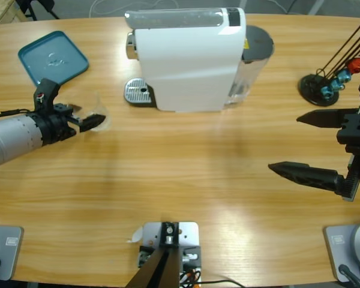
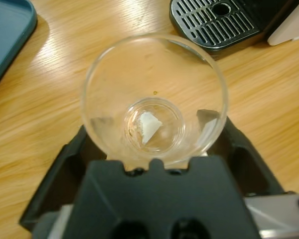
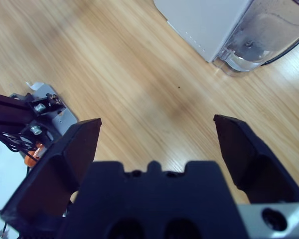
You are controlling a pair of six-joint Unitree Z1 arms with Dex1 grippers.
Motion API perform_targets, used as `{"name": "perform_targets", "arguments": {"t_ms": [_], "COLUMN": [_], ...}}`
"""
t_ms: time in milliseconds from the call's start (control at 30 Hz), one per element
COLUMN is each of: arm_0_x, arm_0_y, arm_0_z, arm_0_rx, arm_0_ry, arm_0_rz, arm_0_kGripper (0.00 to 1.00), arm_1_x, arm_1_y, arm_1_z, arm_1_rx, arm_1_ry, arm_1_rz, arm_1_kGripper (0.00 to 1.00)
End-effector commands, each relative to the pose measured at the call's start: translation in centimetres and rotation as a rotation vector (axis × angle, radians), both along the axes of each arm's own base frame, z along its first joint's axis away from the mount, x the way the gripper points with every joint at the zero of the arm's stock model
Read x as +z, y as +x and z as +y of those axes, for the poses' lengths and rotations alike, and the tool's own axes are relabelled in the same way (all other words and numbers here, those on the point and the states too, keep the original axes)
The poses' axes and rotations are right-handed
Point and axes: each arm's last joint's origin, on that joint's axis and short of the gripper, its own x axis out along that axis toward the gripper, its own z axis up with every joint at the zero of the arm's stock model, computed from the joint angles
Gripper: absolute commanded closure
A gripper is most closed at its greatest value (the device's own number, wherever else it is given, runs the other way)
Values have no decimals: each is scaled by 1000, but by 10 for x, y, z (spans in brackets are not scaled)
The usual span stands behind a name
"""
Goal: Pour coffee
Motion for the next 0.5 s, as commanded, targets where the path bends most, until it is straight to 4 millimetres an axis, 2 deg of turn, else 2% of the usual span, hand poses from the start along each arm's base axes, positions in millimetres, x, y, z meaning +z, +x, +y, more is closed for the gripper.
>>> {"name": "perform_targets", "arguments": {"t_ms": [33,167,300,400,500], "arm_0_x": [-19,-15,1,11,8], "arm_0_y": [0,0,6,9,17], "arm_0_z": [1,0,-9,-16,-27], "arm_0_rx": [15,7,-82,-134,-156], "arm_0_ry": [38,-1,-22,-64,-63], "arm_0_rz": [29,-12,-168,-199,-194], "arm_0_kGripper": [492,493,492,495,520], "arm_1_x": [-10,-9,-6,-3,-1], "arm_1_y": [-5,-5,-5,-6,-9], "arm_1_z": [-9,-10,-11,-16,-23], "arm_1_rx": [1,0,-7,-16,-28], "arm_1_ry": [-19,-20,-12,-1,3], "arm_1_rz": [26,22,10,0,-10], "arm_1_kGripper": [4,4,4,9,9]}}
